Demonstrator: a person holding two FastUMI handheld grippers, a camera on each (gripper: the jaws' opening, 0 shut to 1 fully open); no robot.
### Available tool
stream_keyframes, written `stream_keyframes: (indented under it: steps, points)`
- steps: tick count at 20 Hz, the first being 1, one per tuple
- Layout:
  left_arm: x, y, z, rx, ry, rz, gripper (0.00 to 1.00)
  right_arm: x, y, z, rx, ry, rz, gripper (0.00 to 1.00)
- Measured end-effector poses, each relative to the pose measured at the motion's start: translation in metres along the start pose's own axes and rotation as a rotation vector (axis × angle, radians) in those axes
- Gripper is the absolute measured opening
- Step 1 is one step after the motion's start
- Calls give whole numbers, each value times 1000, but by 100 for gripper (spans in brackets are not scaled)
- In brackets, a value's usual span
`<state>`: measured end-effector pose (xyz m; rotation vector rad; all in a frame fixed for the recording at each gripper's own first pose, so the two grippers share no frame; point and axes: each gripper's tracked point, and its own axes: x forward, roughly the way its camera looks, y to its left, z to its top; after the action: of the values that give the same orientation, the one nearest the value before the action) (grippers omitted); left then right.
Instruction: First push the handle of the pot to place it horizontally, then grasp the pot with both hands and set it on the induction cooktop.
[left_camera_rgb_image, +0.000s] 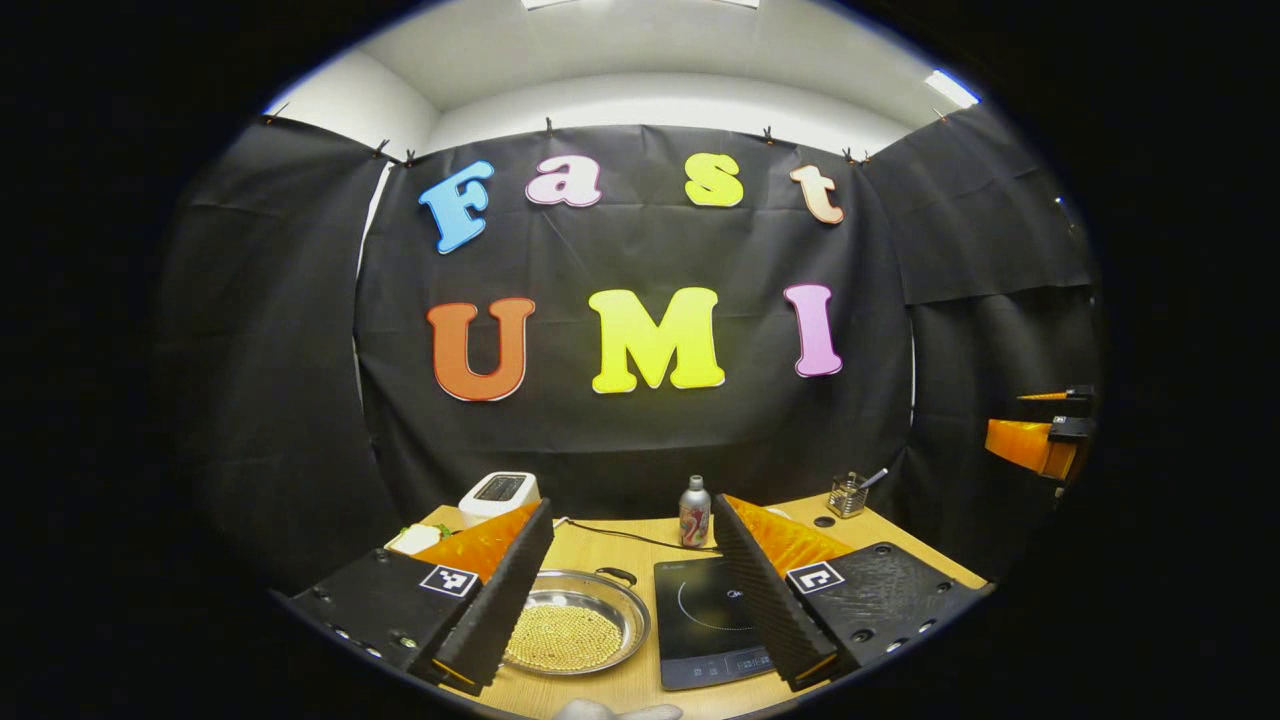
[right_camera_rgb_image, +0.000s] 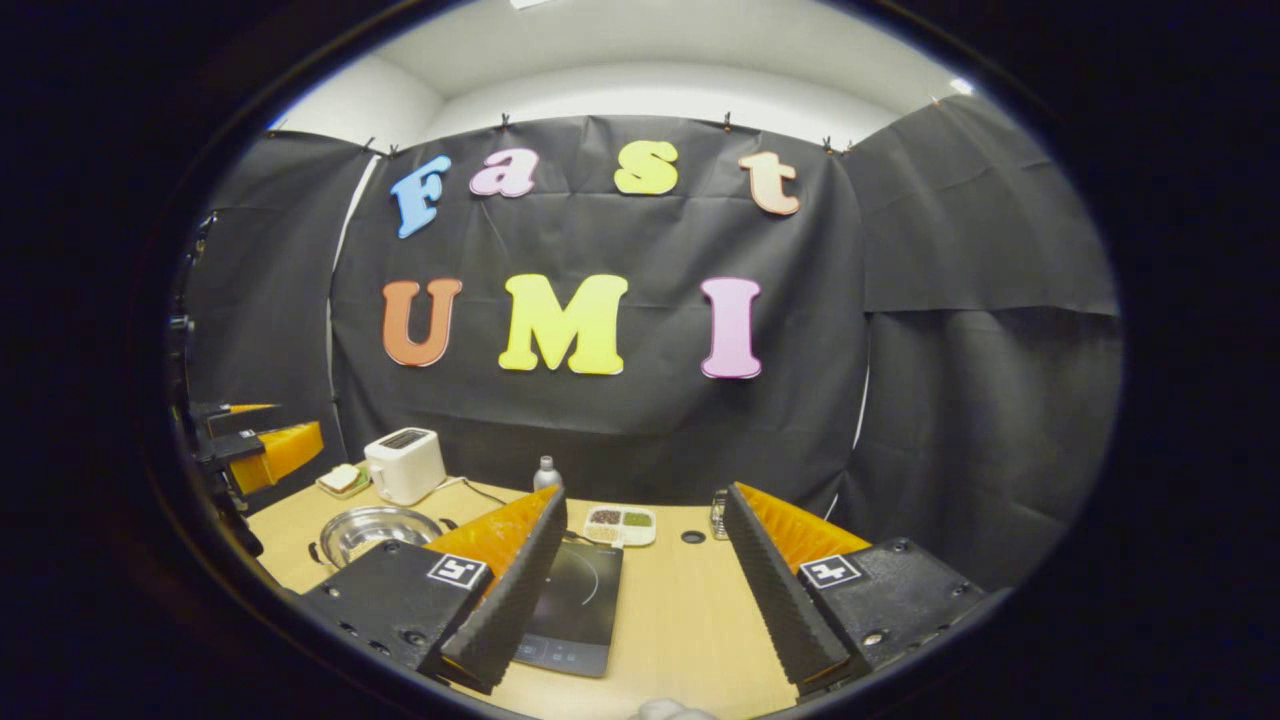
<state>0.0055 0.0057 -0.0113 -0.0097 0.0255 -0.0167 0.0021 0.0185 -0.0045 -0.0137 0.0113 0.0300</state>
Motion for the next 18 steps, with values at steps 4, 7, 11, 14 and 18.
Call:
stream_keyframes:
  steps: [4,7,11,14,18]
  points:
    - [2,1,-5,4,13,1,96,3,0,0,0,0,-1,96]
    - [2,5,-12,26,24,6,94,3,-1,-6,1,17,-4,97]
    - [6,-19,-37,22,97,-114,46,2,-3,-14,4,35,-10,96]
    - [4,-21,-62,15,178,-149,18,3,-1,-22,9,59,-10,96]
    - [9,-18,-120,29,336,-183,0,4,2,-35,9,89,-10,96]
